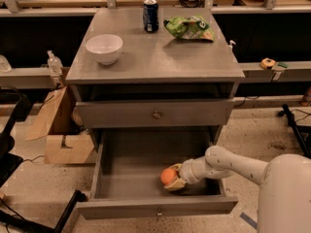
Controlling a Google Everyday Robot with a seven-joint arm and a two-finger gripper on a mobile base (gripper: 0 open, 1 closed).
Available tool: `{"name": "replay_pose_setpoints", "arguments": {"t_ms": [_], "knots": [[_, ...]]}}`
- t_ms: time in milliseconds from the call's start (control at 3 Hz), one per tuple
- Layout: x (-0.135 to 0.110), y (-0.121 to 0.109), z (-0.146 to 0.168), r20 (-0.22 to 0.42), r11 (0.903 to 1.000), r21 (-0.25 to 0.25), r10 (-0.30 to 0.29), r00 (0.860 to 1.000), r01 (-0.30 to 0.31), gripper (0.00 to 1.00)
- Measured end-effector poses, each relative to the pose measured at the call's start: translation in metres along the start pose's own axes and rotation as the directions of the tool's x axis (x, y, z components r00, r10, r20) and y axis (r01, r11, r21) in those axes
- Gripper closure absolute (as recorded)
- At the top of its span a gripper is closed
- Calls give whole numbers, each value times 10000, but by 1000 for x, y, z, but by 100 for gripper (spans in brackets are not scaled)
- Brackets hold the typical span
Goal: Place orange into middle drawer
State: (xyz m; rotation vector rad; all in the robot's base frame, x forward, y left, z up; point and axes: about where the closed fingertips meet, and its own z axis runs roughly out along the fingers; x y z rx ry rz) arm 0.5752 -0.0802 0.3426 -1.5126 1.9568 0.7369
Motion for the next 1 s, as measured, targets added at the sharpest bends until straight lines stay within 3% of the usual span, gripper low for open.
{"name": "replay_pose_setpoints", "arguments": {"t_ms": [667,1000], "knots": [[-1,0,-1,0,10000,-1,0,10000,0,0],[-1,0,-1,0,10000,-1,0,10000,0,0]]}}
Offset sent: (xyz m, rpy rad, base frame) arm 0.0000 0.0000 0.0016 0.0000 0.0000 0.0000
